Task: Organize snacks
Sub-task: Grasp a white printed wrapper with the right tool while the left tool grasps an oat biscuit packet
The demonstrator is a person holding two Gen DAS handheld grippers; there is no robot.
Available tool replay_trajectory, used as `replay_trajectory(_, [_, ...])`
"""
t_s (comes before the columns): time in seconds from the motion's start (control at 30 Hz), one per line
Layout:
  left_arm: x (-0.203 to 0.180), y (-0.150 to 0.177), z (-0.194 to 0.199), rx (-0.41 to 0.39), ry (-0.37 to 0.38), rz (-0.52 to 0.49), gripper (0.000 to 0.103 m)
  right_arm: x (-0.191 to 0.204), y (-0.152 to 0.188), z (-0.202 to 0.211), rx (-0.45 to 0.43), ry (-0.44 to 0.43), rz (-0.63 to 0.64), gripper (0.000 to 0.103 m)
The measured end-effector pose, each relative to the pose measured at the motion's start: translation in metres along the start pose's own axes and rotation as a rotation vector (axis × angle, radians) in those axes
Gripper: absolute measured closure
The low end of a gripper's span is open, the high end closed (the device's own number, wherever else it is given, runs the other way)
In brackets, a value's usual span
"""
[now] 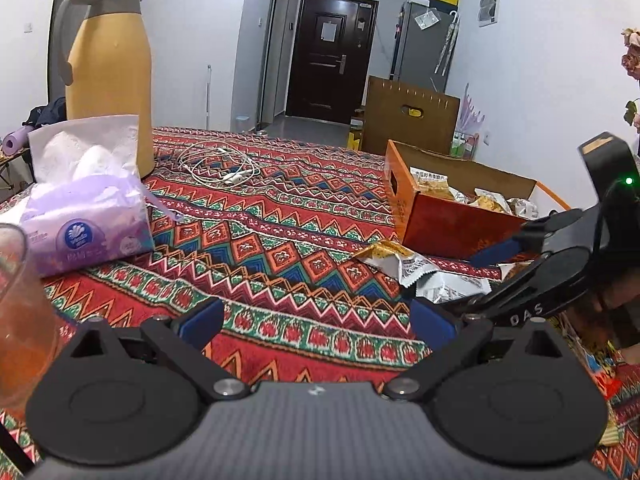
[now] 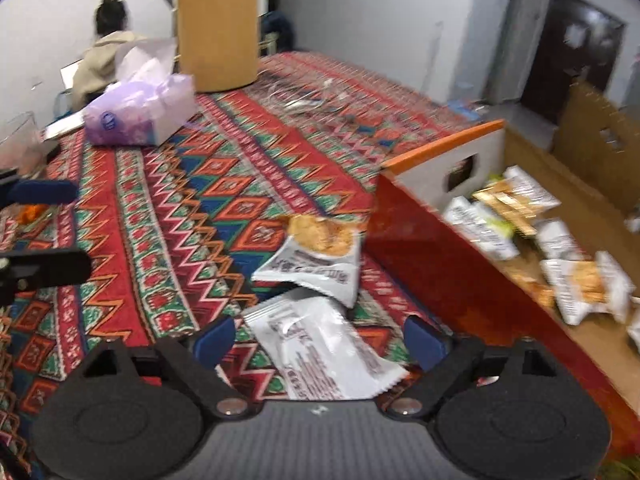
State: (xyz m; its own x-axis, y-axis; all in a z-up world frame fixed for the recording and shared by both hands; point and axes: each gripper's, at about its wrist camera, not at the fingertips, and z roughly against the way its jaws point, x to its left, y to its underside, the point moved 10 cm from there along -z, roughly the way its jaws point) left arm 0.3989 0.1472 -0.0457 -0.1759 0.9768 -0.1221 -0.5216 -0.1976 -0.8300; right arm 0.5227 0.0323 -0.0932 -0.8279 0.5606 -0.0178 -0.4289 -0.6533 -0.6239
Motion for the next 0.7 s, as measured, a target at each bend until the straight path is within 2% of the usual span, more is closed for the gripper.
replay_trajectory(0.07, [-0.002,-0.002,-0.007,0.005,0.001,-0.003,0.002,0.000,0.003,-0.005,0.008,-0.037,-0.014,0.027])
replay_trajectory(0.13, [-0.005,-0.004,-0.014,0.014,0.002,-0.003,0.002,-0.001,0.007,0.000,-0.009,-0.058,-0.028,0.037])
replay_trajectory(0.17, [-0.008,-0.005,-0.017,0.017,0.006,-0.003,0.002,-0.002,0.008,0.003,-0.016,-0.060,-0.032,0.055])
replay_trajectory(0.2, [-0.010,-0.006,-0.021,0.021,0.009,-0.004,0.002,-0.004,0.009,0.008,-0.022,-0.065,-0.043,0.064])
replay_trajectory(0.3, [-0.020,-0.011,-0.031,0.028,0.023,-0.004,0.002,-0.010,0.016,0.015,-0.024,-0.043,-0.044,0.064])
replay_trajectory(0.37, [-0.027,-0.014,-0.037,0.033,0.034,-0.008,0.002,-0.014,0.020,0.028,-0.056,-0.015,-0.047,0.064])
replay_trajectory(0.5, [-0.048,-0.021,-0.054,0.054,0.057,-0.026,0.002,-0.034,0.019,0.078,-0.189,0.089,-0.091,0.064])
replay_trajectory(0.63, [-0.076,-0.030,-0.087,0.105,0.093,-0.039,0.003,-0.055,0.024,0.133,-0.323,0.139,-0.162,0.064])
replay_trajectory(0.7, [-0.089,-0.031,-0.110,0.130,0.074,-0.077,0.010,-0.061,0.030,0.152,-0.360,0.146,-0.182,0.064])
